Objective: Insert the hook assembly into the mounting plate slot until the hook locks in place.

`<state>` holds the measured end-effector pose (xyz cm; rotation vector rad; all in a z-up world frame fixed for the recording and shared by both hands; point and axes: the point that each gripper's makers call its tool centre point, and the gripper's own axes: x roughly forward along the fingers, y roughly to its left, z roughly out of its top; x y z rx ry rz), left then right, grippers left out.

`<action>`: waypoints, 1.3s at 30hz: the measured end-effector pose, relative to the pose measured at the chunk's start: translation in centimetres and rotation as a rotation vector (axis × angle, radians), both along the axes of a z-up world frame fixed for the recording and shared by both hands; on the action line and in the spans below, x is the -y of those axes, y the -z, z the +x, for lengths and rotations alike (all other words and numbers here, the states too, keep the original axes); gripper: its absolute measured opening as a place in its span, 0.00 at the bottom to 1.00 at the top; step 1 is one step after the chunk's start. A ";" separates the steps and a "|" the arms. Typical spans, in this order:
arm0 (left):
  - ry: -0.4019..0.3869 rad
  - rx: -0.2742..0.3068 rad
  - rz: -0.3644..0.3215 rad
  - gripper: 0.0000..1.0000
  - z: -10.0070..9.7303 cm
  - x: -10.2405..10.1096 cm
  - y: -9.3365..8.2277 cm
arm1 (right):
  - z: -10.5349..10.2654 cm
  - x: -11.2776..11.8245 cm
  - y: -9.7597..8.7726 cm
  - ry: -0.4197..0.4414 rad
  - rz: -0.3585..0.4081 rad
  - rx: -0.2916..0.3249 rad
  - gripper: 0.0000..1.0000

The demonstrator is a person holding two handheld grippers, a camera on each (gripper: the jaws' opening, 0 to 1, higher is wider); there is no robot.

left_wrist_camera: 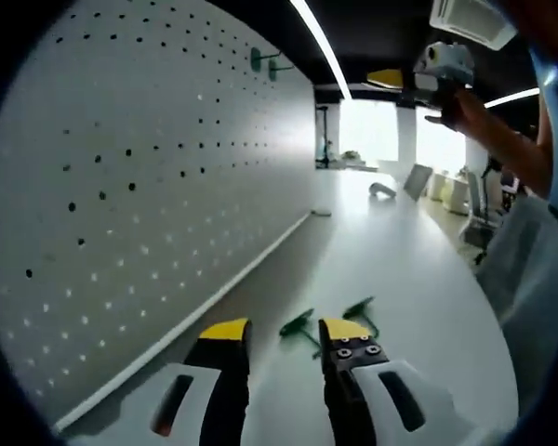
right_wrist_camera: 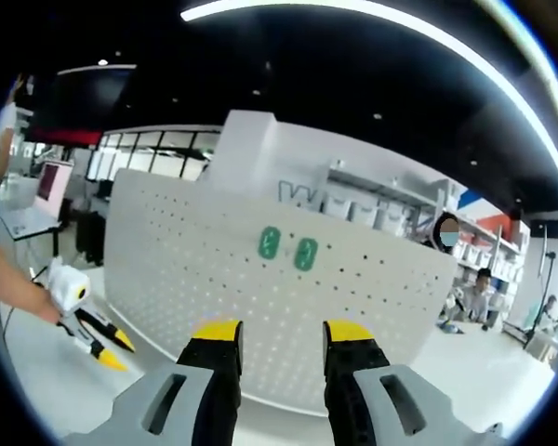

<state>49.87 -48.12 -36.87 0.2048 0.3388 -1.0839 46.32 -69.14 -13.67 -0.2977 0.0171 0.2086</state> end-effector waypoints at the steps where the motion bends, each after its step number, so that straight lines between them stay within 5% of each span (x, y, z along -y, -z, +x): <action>1: 0.004 0.001 0.002 0.29 0.1 0.1 0.1 | 0.0 0.1 0.0 0.002 -0.001 0.000 0.33; 16: 0.053 -0.016 0.030 0.21 1.3 1.7 3.1 | 0.2 1.1 0.5 0.030 -0.008 -0.008 0.33; 39: 0.104 -0.016 0.063 0.11 1.7 3.0 4.9 | 0.4 1.6 0.7 0.035 -0.011 -0.014 0.33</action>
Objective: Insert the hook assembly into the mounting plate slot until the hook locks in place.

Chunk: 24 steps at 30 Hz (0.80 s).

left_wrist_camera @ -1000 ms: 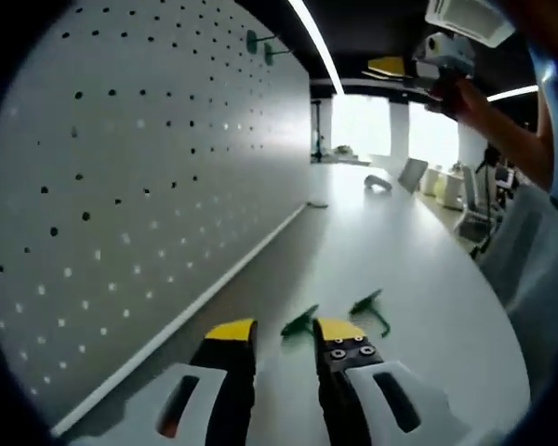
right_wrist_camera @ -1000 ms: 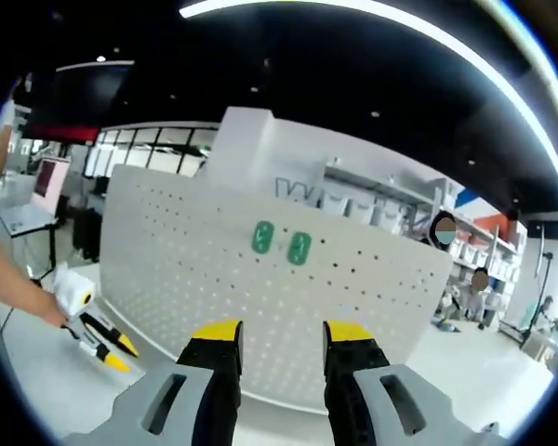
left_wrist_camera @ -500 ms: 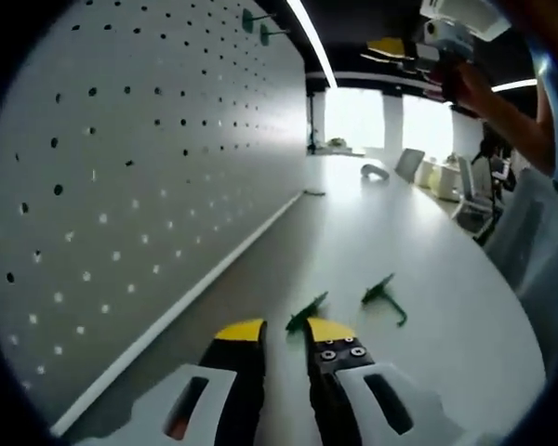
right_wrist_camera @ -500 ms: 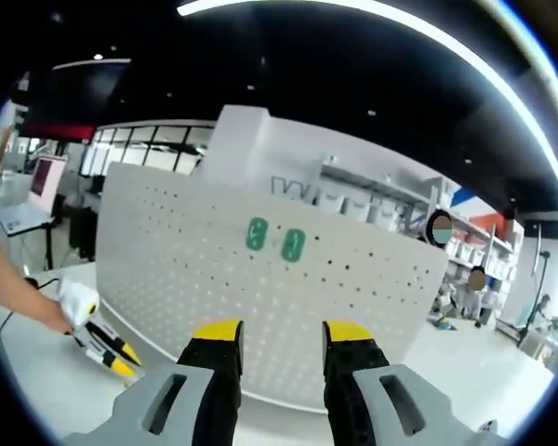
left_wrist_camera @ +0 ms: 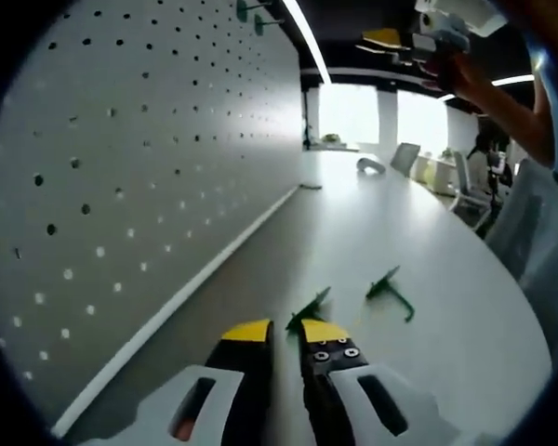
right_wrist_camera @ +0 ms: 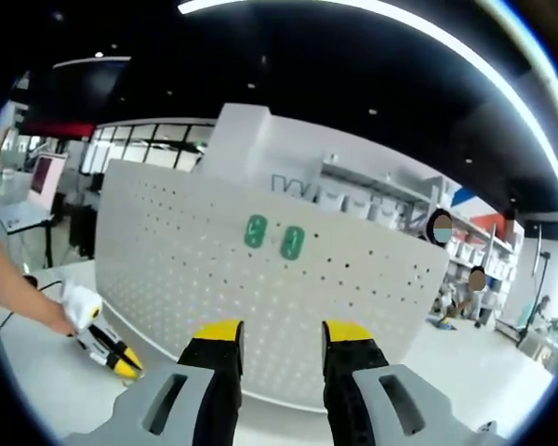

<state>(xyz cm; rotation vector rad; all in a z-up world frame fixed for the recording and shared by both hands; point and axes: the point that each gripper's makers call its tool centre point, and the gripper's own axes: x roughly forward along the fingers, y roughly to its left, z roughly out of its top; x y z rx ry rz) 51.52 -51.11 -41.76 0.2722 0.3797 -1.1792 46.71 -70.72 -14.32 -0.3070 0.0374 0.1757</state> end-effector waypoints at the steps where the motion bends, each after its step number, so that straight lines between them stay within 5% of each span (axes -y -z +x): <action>1: 0.004 0.000 0.003 0.11 -0.1 0.1 0.1 | 0.0 0.0 0.0 0.000 0.001 0.000 0.33; 24: 0.008 -0.010 -0.003 0.05 -1.0 0.8 0.2 | -0.3 0.2 0.6 0.005 0.005 -0.013 0.32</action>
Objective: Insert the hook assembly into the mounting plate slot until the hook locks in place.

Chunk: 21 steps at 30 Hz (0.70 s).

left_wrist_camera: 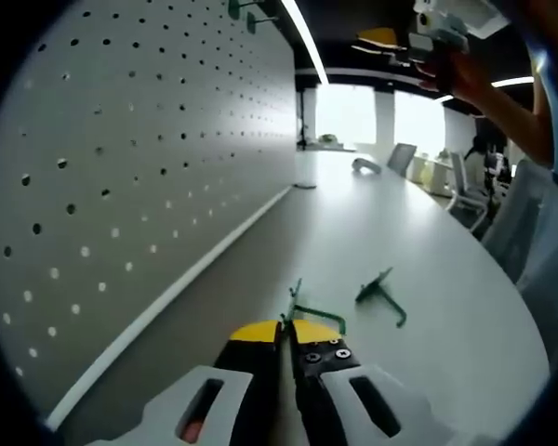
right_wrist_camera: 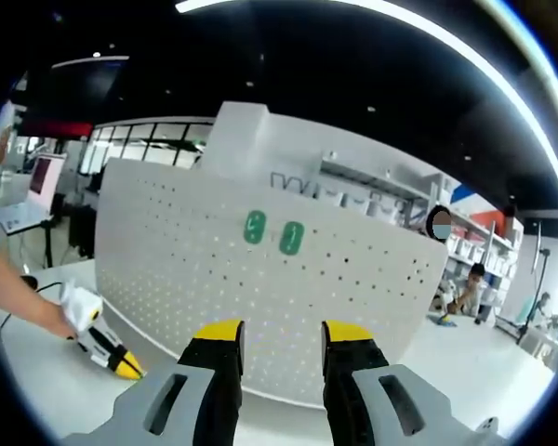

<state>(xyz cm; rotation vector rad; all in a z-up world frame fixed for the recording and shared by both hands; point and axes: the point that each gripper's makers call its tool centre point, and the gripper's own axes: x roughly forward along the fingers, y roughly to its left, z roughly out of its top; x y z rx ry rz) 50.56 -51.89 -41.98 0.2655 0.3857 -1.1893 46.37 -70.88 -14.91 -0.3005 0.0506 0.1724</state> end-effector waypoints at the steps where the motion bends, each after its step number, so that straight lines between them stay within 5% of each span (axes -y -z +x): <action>1: -0.001 0.001 0.003 0.05 0.0 0.0 0.1 | 0.0 0.0 0.0 -0.001 -0.002 0.000 0.32; 21: -0.031 0.014 -0.022 0.03 0.2 -0.3 -1.9 | -0.4 -0.6 0.1 -0.019 0.006 0.000 0.32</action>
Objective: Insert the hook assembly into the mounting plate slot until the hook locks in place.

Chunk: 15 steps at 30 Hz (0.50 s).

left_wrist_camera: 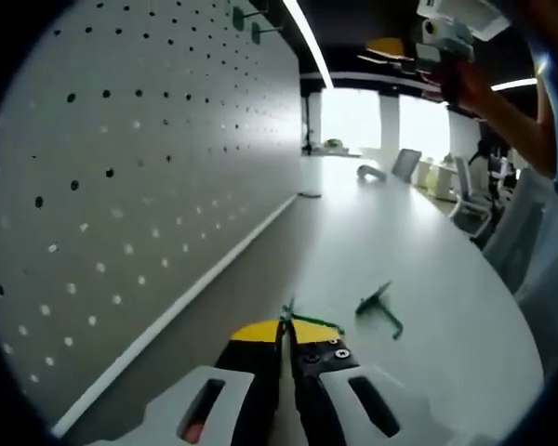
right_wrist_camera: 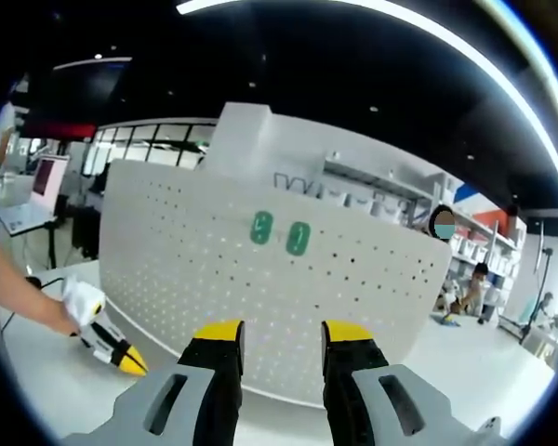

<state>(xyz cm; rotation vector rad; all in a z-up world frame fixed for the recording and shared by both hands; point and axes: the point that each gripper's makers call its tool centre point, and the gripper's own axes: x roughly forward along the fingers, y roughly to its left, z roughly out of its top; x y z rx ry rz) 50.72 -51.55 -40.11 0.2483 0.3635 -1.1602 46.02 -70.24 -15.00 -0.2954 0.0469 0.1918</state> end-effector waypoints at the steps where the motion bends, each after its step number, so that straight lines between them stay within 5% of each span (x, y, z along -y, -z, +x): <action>1: -0.002 -0.002 -0.006 0.03 0.0 0.0 -0.2 | 0.0 -0.1 0.0 -0.002 0.000 0.000 0.32; 15: -0.032 -0.006 -0.033 0.02 0.5 0.0 -1.0 | -0.1 -0.4 0.2 -0.016 0.000 -0.006 0.32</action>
